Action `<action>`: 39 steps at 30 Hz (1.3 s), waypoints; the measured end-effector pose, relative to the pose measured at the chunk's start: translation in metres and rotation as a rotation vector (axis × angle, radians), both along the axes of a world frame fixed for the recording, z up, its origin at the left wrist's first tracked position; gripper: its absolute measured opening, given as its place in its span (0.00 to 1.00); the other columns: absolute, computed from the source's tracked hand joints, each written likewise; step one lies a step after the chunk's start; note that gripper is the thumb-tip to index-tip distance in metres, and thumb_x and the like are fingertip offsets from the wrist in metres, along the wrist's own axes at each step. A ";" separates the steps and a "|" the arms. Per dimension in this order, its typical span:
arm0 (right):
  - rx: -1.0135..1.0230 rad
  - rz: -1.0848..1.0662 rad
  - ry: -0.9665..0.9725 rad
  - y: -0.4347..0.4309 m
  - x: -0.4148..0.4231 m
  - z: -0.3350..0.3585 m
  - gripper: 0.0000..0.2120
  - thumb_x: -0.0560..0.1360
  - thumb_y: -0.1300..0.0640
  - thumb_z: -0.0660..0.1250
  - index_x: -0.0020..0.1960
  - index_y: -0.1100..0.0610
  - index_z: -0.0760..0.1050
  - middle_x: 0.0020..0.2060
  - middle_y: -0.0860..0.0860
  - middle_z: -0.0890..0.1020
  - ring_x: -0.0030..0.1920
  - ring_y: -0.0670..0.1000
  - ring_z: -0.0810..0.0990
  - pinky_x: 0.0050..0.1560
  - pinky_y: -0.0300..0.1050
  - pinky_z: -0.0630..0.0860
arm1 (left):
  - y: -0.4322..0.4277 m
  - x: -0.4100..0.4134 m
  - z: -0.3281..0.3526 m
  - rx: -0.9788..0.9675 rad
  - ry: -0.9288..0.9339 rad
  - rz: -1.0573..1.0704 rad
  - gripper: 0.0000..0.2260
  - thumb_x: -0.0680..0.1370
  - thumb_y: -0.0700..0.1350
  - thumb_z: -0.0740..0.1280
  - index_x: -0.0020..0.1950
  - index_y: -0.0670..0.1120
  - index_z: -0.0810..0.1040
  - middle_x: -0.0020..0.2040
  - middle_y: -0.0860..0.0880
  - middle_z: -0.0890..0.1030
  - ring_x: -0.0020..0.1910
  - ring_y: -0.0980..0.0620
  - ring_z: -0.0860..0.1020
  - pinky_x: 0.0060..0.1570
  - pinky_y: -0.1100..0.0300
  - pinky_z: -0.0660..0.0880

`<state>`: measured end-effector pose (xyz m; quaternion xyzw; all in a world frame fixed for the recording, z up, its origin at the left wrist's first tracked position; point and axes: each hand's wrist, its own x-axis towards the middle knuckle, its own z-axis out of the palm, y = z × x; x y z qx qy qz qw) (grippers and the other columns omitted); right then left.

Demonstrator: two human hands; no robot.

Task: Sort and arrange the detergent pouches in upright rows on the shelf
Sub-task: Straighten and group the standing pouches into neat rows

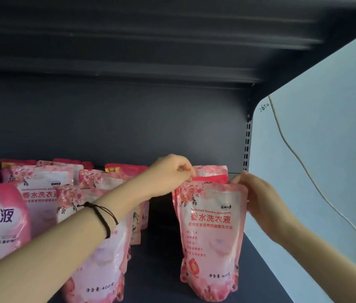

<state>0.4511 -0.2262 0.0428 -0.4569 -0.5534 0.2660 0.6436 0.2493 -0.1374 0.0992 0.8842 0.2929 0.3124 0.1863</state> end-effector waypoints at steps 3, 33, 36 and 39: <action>0.054 -0.245 -0.383 0.011 0.022 0.041 0.12 0.79 0.52 0.62 0.41 0.56 0.79 0.38 0.49 0.84 0.41 0.45 0.82 0.44 0.39 0.78 | 0.007 0.003 0.031 0.174 0.183 -0.061 0.05 0.78 0.45 0.66 0.51 0.53 0.80 0.49 0.55 0.83 0.49 0.58 0.80 0.51 0.61 0.76; 0.430 -0.283 0.178 0.050 -0.105 0.147 0.05 0.77 0.59 0.67 0.43 0.54 0.77 0.38 0.51 0.81 0.35 0.48 0.81 0.36 0.45 0.82 | 0.023 -0.058 0.086 -0.019 -0.747 -0.194 0.10 0.75 0.36 0.69 0.52 0.50 0.77 0.47 0.54 0.80 0.44 0.58 0.78 0.44 0.67 0.76; 0.482 -0.360 0.147 0.036 -0.138 0.149 0.06 0.77 0.58 0.67 0.42 0.52 0.77 0.37 0.50 0.81 0.36 0.50 0.81 0.39 0.48 0.82 | 0.016 -0.076 0.084 -0.107 -0.900 -0.216 0.10 0.74 0.35 0.70 0.50 0.49 0.77 0.44 0.51 0.81 0.44 0.54 0.79 0.45 0.60 0.77; 0.528 -0.406 0.126 0.017 -0.171 0.150 0.05 0.77 0.58 0.67 0.43 0.53 0.77 0.36 0.49 0.81 0.35 0.48 0.81 0.40 0.47 0.82 | 0.006 -0.097 0.081 -0.176 -0.984 -0.245 0.10 0.74 0.36 0.72 0.51 0.47 0.77 0.44 0.51 0.81 0.45 0.53 0.80 0.49 0.56 0.79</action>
